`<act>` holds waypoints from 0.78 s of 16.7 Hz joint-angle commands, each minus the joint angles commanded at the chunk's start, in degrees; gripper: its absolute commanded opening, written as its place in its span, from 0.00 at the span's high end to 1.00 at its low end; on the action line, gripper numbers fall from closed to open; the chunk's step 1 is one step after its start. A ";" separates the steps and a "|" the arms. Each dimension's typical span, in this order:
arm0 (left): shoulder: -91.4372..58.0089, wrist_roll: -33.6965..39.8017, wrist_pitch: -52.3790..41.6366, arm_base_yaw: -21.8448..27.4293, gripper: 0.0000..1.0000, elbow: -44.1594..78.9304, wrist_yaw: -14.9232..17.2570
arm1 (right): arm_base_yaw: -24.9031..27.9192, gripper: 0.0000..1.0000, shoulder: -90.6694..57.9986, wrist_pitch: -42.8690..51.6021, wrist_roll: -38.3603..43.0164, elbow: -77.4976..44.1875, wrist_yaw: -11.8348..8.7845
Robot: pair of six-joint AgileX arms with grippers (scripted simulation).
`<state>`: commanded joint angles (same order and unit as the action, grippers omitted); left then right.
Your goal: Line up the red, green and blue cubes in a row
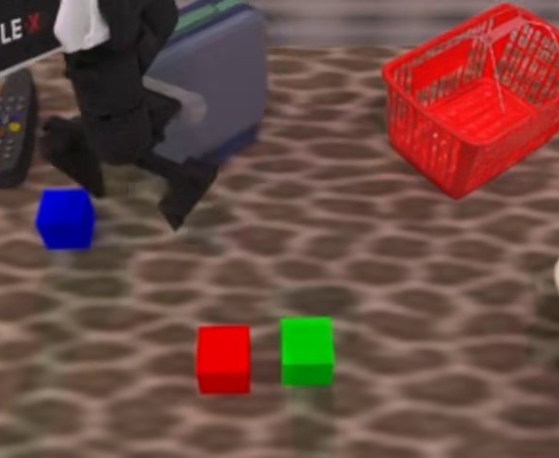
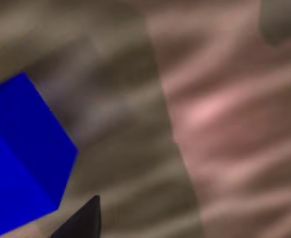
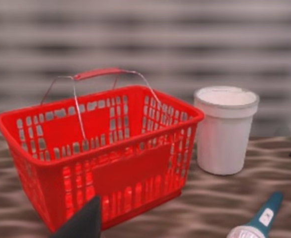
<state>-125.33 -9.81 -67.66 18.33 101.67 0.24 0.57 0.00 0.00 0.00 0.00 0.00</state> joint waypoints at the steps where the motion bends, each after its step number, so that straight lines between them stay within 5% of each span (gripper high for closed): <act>1: -0.64 3.72 -0.19 -3.42 0.00 0.87 -0.03 | 0.00 0.00 0.00 0.00 0.00 0.00 0.00; 6: -2.17 14.23 -0.36 -13.72 0.00 3.77 -0.05 | 0.00 0.00 0.00 0.00 0.00 0.00 0.00; 13: -2.81 14.50 1.97 -13.99 0.00 1.97 -0.04 | 0.00 0.00 0.00 0.00 0.00 0.00 0.00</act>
<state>-128.14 4.70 -65.69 4.34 103.64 0.19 0.57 0.00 0.00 0.00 0.00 0.00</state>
